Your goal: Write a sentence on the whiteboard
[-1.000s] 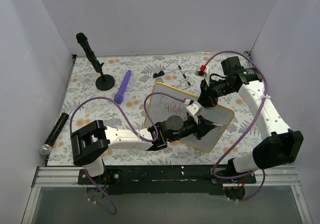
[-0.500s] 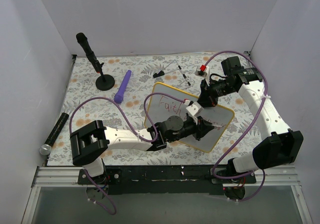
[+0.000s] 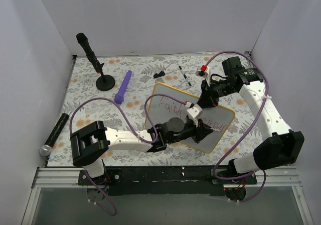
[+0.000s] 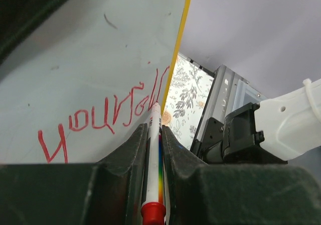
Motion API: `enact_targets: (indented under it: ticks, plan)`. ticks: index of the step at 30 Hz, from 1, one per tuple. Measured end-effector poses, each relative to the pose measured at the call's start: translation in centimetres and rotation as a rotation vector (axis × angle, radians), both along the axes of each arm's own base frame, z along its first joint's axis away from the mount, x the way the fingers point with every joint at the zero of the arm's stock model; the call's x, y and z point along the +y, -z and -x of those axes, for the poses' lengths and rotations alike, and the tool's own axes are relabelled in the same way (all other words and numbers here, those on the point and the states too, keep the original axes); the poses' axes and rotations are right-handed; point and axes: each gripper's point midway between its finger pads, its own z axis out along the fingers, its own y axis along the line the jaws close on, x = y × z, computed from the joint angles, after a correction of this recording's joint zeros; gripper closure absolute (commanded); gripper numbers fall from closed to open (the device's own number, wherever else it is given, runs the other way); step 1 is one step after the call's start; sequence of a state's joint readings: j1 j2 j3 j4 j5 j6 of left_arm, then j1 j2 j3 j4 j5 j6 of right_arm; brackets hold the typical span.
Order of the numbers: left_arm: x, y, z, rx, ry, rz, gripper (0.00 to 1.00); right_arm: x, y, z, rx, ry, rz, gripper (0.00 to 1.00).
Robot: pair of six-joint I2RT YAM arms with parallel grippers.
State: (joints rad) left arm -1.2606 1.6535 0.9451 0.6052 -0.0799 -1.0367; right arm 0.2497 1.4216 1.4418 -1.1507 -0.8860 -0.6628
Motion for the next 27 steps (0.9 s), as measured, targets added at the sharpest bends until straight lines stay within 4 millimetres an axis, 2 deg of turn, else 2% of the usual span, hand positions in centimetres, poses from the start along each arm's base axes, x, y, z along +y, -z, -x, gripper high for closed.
enact_targets:
  ticks: [6, 14, 20, 27]
  plan:
    - [0.4, 1.6, 0.4, 0.023, 0.011, -0.04, 1.0, 0.0, 0.0, 0.0, 0.0, 0.0, 0.0, 0.99]
    - [1.4, 2.1, 0.4, 0.028, -0.008, -0.053, 1.0, 0.0, 0.0, 0.0, 0.0, 0.0, 0.0, 0.99]
    - [2.0, 1.4, 0.5, 0.019, -0.01, -0.042, 1.0, 0.0, 0.0, 0.0, 0.001, 0.0, 0.0, 0.99]
    - [1.6, -0.5, 2.7, -0.009, 0.122, 0.019, 1.0, 0.0, 0.0, 0.0, 0.001, 0.0, 0.0, 0.99]
